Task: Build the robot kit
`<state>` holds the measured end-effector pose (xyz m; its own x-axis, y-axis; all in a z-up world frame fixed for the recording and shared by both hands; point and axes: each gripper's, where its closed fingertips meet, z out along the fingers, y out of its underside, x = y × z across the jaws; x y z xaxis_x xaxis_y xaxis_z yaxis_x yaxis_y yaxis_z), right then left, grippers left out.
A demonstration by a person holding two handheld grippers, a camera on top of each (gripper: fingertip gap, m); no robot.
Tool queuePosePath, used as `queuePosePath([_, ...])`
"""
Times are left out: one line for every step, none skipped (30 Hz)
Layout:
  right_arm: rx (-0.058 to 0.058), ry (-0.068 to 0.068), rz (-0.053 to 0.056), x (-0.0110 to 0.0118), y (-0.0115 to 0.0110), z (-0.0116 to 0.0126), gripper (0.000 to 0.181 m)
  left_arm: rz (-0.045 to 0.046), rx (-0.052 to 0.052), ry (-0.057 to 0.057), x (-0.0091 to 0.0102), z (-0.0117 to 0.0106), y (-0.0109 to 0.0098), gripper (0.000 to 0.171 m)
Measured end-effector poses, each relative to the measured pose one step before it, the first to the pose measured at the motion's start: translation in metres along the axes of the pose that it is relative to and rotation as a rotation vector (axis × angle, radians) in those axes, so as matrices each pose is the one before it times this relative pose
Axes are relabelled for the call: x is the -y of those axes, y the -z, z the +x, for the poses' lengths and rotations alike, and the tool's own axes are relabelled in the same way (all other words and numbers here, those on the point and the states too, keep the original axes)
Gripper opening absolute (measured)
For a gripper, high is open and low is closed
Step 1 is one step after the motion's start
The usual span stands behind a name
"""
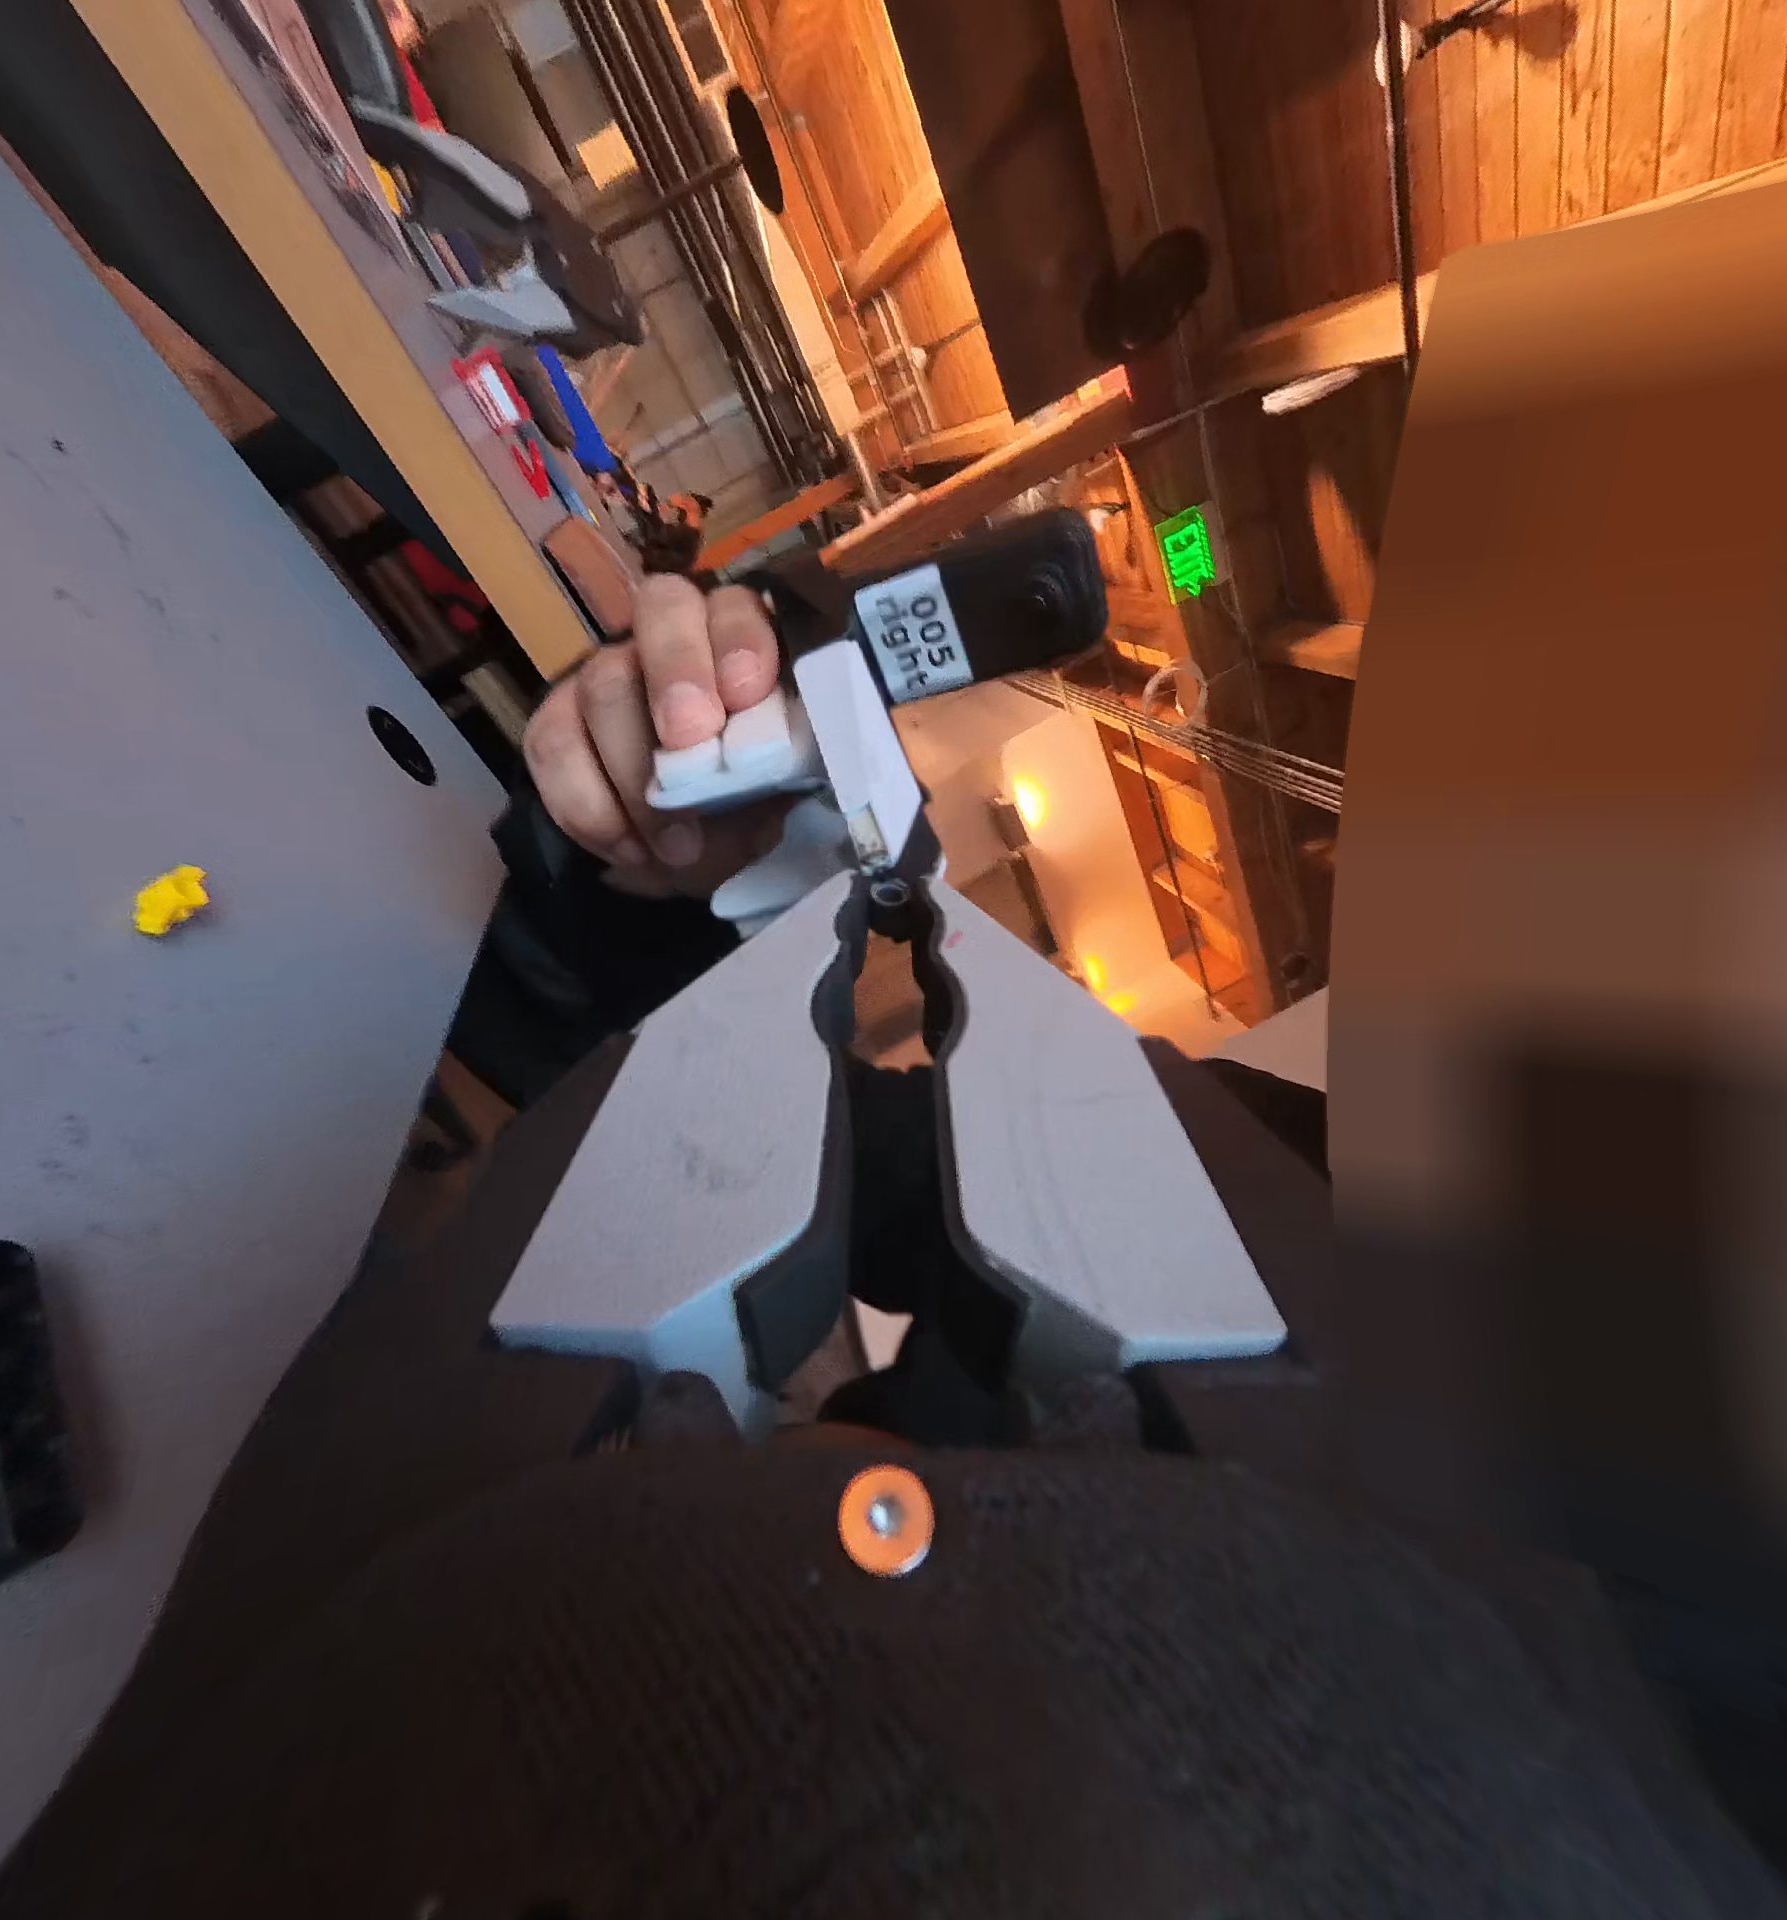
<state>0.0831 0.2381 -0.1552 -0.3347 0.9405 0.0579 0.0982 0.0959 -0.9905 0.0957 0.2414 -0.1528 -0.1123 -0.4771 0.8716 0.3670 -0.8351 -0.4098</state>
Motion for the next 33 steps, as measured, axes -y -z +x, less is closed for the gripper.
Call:
queuePosePath([-0.0365,-0.0283,0.006,0.00043,0.00008,0.00508,0.008,0.03064,0.0155,-0.0274,0.00472,-0.0009,0.00122,0.004])
queuePosePath([-0.0507,-0.039,0.0151,0.00123,0.00077,0.0071,0.006,0.03877,0.0001,-0.0174,0.00603,0.00076,0.00156,0.004])
queuePosePath([-0.0643,-0.0458,0.0243,0.00175,0.00174,0.00897,0.006,0.05315,-0.0189,-0.0053,0.00781,0.00315,0.00185,0.004])
queuePosePath([-0.0585,-0.0531,0.0347,0.00206,0.00202,0.0079,0.007,0.06364,-0.019,0.0001,0.00876,0.00272,0.00173,0.004])
queuePosePath([-0.0364,-0.0563,0.0397,0.00198,0.00149,0.00396,0.009,0.05948,-0.0113,0.0013,0.00778,0.00114,0.00148,0.004])
queuePosePath([-0.0283,-0.0503,0.0385,0.00168,0.00087,0.00226,0.011,0.04939,-0.0043,0.0032,0.00626,-0.00033,0.00115,0.004])
queuePosePath([-0.0382,-0.0388,0.0349,0.00104,0.00036,0.00319,0.014,0.03915,0.0003,0.004,0.00453,-0.0012,0.0006,0.004])
queuePosePath([-0.0386,-0.0182,0.0272,0.00042,-0.00065,0.00231,0.02,0.02125,0.0039,0.0071,0.00185,-0.00168,0.00008,0.003])
queuePosePath([-0.0363,0.0088,0.0134,-0.00117,-0.00168,0.00046,0.024,0.01235,0.0068,0.0063,0.00053,-0.00182,-0.00034,0.003])
queuePosePath([-0.0453,0.0381,0.0023,-0.00143,-0.00197,0.00033,0.027,0.01068,0.0063,0.0057,0.00016,-0.00139,-0.00044,0.003])
queuePosePath([-0.0481,0.0635,-0.0041,-0.001,-0.00195,-0.0002,0.028,0.00771,0.001,0.011,-0.00029,-0.00039,-0.00072,0.004])
queuePosePath([-0.0376,0.074,-0.0058,0.00038,-0.00166,-0.00204,0.028,0.00409,-0.005,0.0188,-0.00067,0.00067,-0.00077,0.004])
queuePosePath([-0.0287,0.0707,-0.003,0.00198,-0.00125,-0.0031,0.028,0.00408,-0.0041,0.0192,-0.00088,0.00053,-0.00068,0.004])
queuePosePath([-0.022,0.0646,-0.0016,0.00307,-0.00099,-0.00329,0.028,0.00403,0.0003,0.0144,-0.001,0.00002,-0.00051,0.004])
queuePosePath([-0.0224,0.0592,-0.0038,0.00315,-0.00087,-0.00194,0.027,0.00133,0.0042,0.0103,-0.00146,-0.00058,-0.00029,0.003])
queuePosePath([-0.0277,0.0507,-0.0055,0.00291,-0.00074,0.00027,0.026,-0.00296,0.0054,0.0077,-0.00194,-0.00093,-0.00039,0.004])
queuePosePath([-0.0225,0.0396,-0.0028,0.00281,-0.00047,0.00058,0.025,-0.00374,0.0071,0.0053,-0.00203,-0.00114,-0.00013,0.004])
queuePosePath([-0.0043,0.0299,-0.006,0.00169,-0.00077,-0.00118,0.02,0.00121,0.0034,0.0052,-0.00097,-0.00063,0.00015,0.004])
queuePosePath([0.0059,0.0238,-0.0151,-0.00049,-0.00104,-0.00223,0.015,0.00581,-0.0015,0.0095,0.00008,0.00011,0.0005,0.004])
queuePosePath([-0.0001,0.0204,-0.0222,-0.00191,-0.00125,-0.0011,0.015,0.00637,-0.0067,0.0108,0.00073,0.00059,0.00073,0.004])
queuePosePath([-0.0051,0.0204,-0.0165,-0.00127,-0.00075,-0.00058,0.017,0.00119,-0.0025,0.0106,0.00014,0.00001,0.00069,0.004])
queuePosePath([-0.0051,0.0207,-0.0086,-0.00013,-0.00024,-0.00083,0.018,-0.00217,-0.0034,0.0047,-0.00041,0.00034,0.00054,0.004])
queuePosePath([-0.0037,0.0196,-0.0079,0.00017,-0.00032,-0.00118,0.019,-0.00318,-0.0069,0.0036,-0.00088,0.00119,0.00023,0.004])
queuePosePath([-0.0039,0.0184,-0.006,0.00015,-0.00029,-0.00117,0.019,-0.00098,-0.0061,0.0063,-0.00078,0.00133,0.00012,0.004])
queuePosePath([-0.0043,0.0172,-0.0051,0.00013,-0.00027,-0.00088,0.02,0.00079,-0.0096,0.0069,-0.00027,0.00173,0.00007,0.003])
queuePosePath([-0.0059,0.0143,-0.0025,0.0002,-0.00002,-0.00035,0.02,-0.00377,-0.006,0.0045,-0.00074,0.00125,-0.00027,0.003])
queuePosePath([-0.0042,0.0074,-0.0016,0.00039,0.00015,-0.00015,0.019,-0.00048,-0.0006,-0.0003,-0.00008,0.00052,0.00003,0.003])
queuePosePath([-0.0014,0.0002,-0.004,-0.00017,-0.00004,0.0001,0.019,-0.00163,0.0017,-0.0003,-0.00017,0.00017,0.00005,0.003])
queuePosePath([-0.0034,0.0005,-0.0062,-0.00065,-0.00007,0.00084,0.015,-0.00509,0.0001,0.0013,-0.00047,0.0002,0.00023,0.004])
queuePosePath([0.0064,0.0062,-0.0018,-0.00047,0.00032,-0.00023,0.015,-0.00844,0.0018,0.0025,-0.00078,-0.00011,0.00024,0.004])
queuePosePath([0.018,0.0026,-0.0011,-0.00017,0.00053,-0.0011,0.015,-0.01211,0.0006,-0.0001,-0.00121,-0.00001,0.00053,0.004])
queuePosePath([0.0268,-0.0068,-0.0023,-0.00006,0.00053,-0.0018,0.015,-0.01652,0.0011,-0.007,-0.0016,0.00014,0.00097,0.004])
queuePosePath([0.0328,-0.0074,0.0024,0.00051,0.00067,-0.00225,0.015,-0.02034,-0.0001,-0.0086,-0.00197,0.00064,0.00111,0.004])
